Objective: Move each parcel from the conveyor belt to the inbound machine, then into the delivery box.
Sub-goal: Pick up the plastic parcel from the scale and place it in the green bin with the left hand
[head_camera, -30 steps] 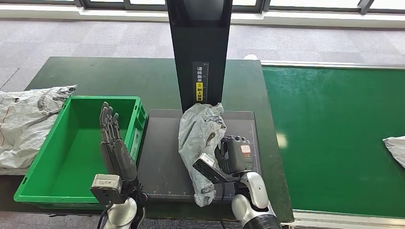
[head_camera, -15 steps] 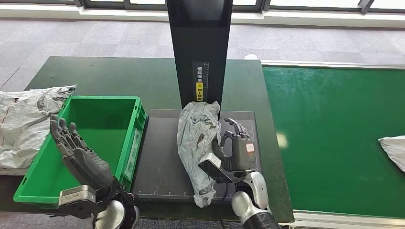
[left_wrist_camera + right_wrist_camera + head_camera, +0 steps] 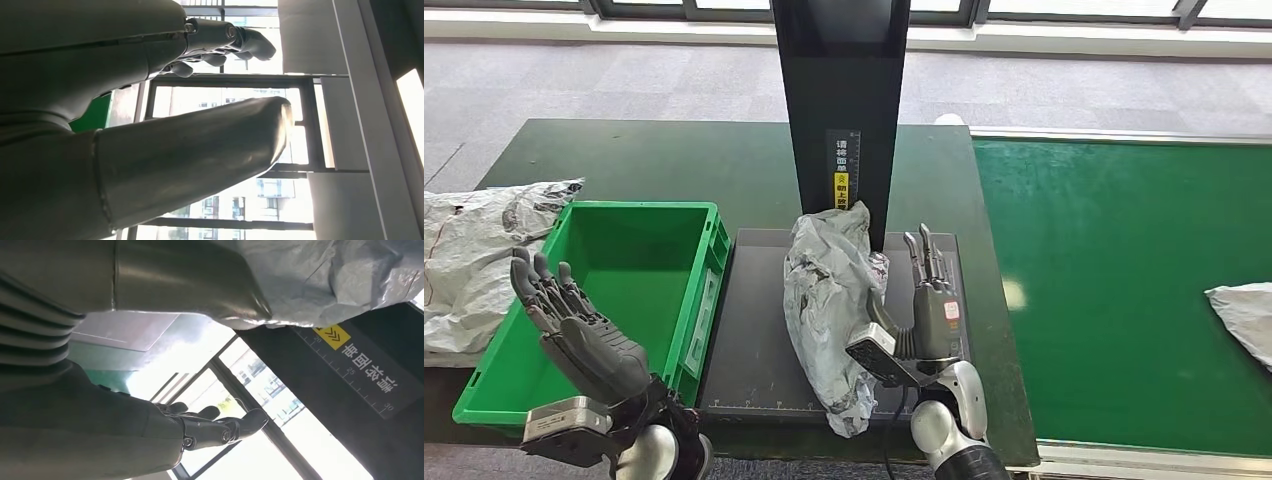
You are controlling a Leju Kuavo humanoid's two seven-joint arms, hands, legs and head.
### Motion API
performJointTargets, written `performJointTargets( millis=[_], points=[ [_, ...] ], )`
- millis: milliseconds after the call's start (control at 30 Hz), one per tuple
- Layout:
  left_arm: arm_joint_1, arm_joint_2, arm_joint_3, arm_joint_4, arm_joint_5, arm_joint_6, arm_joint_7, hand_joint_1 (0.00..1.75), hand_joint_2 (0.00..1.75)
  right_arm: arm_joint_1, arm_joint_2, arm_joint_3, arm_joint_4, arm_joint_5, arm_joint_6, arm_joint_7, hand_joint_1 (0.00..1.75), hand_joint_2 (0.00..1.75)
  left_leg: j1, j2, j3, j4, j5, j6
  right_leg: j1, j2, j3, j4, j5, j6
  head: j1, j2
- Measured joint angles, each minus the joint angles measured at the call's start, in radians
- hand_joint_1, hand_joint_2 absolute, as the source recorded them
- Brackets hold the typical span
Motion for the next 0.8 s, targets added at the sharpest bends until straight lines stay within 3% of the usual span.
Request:
performJointTargets(
  millis=[233,367,533,667,800],
  points=[
    [-0.008,0.002,0.000,0.019,0.016,-0.001,0.000,0.00,0.00,-0.001,-0.003,0.000,0.000,-0.032,-0.004,-0.019,0.00,0.00,0.000,0.000,0.000,0.000,0.000,0.000,0.000,0.000,0.000,0.000,0.000,0.000,0.000,0.000],
    [-0.020,0.006,0.000,0.031,-0.007,-0.001,0.000,0.00,0.00,0.015,-0.003,0.000,-0.026,-0.119,-0.003,-0.097,0.00,0.00,0.000,0.000,0.000,0.000,0.000,0.000,0.000,0.000,0.000,0.000,0.000,0.000,0.000,0.000],
    [-0.020,-0.003,0.023,-0.001,-0.349,-0.001,0.001,0.00,0.00,0.072,-0.003,0.000,-0.178,-0.178,0.019,-0.209,0.00,0.00,0.000,0.000,0.000,0.000,0.000,0.000,0.000,0.000,0.000,0.000,0.000,0.000,0.000,0.000],
    [-0.019,0.008,0.010,0.002,-0.575,-0.018,0.063,0.00,0.00,0.122,-0.015,0.000,-0.357,-0.115,0.048,-0.184,0.00,0.00,0.000,-0.001,0.000,0.000,-0.001,0.000,0.000,0.000,-0.001,0.000,-0.001,0.000,0.000,0.000],
    [-0.021,0.028,-0.026,0.020,-0.623,-0.012,0.108,0.00,0.00,0.154,-0.034,0.000,-0.503,-0.087,0.072,-0.148,0.00,0.00,0.000,0.001,0.000,0.000,-0.001,0.000,0.000,0.001,-0.001,0.000,-0.001,0.000,0.000,0.000]
  ],
)
